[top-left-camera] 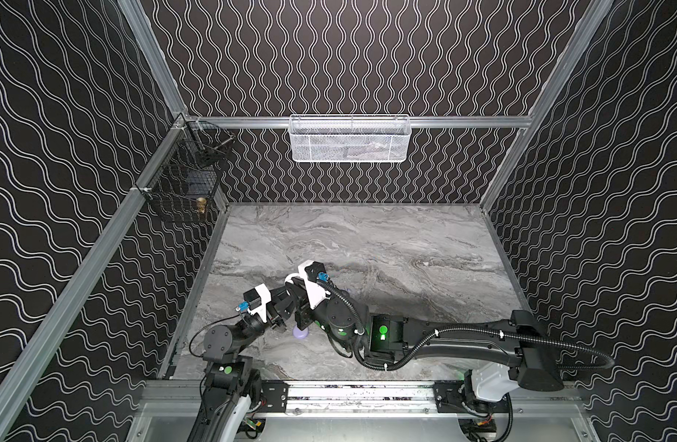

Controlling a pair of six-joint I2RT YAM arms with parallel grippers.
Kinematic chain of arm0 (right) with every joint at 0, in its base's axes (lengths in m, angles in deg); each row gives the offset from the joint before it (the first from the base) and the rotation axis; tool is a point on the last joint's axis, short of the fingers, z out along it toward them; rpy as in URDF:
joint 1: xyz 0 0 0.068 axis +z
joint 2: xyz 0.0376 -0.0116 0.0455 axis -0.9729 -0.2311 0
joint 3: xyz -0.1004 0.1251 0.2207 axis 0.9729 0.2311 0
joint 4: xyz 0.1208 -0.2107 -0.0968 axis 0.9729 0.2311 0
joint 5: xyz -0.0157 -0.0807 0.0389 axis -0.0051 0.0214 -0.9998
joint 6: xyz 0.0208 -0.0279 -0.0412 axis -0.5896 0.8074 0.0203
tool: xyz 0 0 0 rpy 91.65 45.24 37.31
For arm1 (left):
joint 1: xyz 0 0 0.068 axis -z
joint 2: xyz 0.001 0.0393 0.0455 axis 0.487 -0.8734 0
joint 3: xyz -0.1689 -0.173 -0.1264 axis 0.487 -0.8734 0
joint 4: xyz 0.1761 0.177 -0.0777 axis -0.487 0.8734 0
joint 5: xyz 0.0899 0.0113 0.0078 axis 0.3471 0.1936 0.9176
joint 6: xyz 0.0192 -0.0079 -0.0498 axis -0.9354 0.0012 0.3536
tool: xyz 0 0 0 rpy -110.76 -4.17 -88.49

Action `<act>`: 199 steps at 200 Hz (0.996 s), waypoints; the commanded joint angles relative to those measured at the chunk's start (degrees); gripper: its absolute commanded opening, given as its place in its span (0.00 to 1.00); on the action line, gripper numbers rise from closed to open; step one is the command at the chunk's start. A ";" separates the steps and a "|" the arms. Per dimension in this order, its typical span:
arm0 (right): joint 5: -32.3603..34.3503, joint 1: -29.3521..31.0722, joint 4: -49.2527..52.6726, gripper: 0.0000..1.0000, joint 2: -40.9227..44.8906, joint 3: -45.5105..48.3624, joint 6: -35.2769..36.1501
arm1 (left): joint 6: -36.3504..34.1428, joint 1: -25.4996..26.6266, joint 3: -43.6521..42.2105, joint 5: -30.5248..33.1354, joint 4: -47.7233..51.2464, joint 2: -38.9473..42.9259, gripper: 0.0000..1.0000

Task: Insert the wireless bluetooth earbuds into the charging case
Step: 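Carry the white earbud over the open case and lower it toward the slot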

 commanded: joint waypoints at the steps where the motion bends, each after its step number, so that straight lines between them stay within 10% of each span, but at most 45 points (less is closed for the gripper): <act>1: 1.17 -0.15 -2.00 0.16 0.35 -0.14 0.39 | -0.63 0.04 0.41 -0.45 -1.09 0.16 0.00; 199: 2.72 -0.15 -7.25 0.13 0.93 7.40 2.41 | -0.28 0.00 1.91 1.36 2.35 1.83 0.00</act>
